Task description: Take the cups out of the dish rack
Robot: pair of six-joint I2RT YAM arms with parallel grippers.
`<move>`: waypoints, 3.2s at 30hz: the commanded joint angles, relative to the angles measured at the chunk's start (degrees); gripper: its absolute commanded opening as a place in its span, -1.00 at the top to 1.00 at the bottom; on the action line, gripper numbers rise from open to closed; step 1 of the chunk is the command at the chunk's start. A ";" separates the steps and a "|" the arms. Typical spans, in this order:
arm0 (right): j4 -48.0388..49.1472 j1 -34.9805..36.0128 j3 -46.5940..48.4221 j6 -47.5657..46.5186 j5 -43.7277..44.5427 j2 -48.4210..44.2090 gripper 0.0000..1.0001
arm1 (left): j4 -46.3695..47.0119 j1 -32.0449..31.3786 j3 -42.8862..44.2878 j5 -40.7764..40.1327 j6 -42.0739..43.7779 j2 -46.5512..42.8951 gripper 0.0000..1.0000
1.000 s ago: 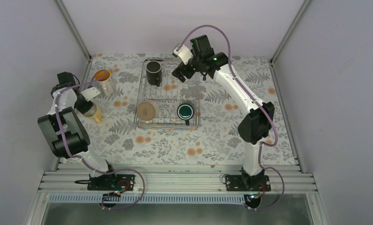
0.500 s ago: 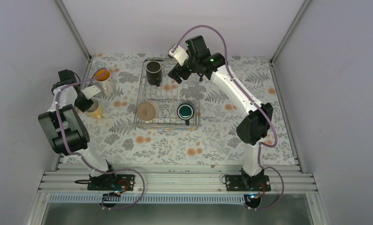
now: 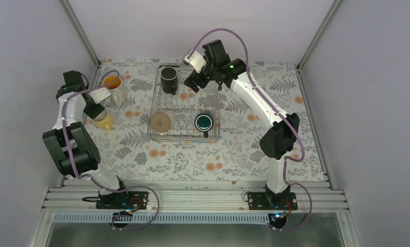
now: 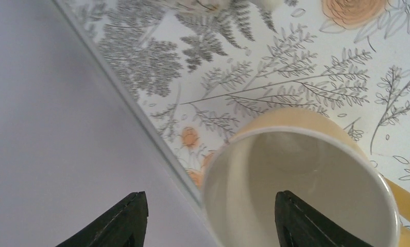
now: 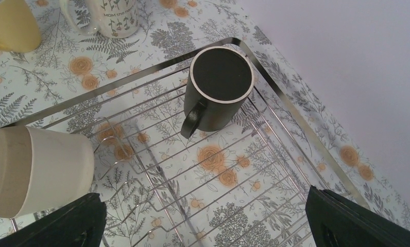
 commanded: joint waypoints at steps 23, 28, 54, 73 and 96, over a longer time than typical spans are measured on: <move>8.67 7.26 5.93 0.28 20.88 12.50 -1.00 | 23.24 -2.61 -15.07 5.33 -25.87 -36.99 -1.00; 8.36 7.04 11.90 4.26 20.04 19.45 -1.00 | 22.67 -2.61 -16.49 5.91 -25.95 -37.41 -1.00; 15.62 6.54 16.01 10.45 15.87 30.80 -1.00 | 17.43 -2.61 -18.41 9.04 -23.25 -41.42 -1.00; 16.65 -0.25 16.66 18.81 2.21 32.92 -0.38 | 16.18 -2.61 -16.87 6.65 -26.59 -42.00 -1.00; 16.28 -2.76 15.82 17.03 -17.81 32.79 -0.22 | 14.68 -2.61 -17.38 6.81 -25.55 -44.33 -1.00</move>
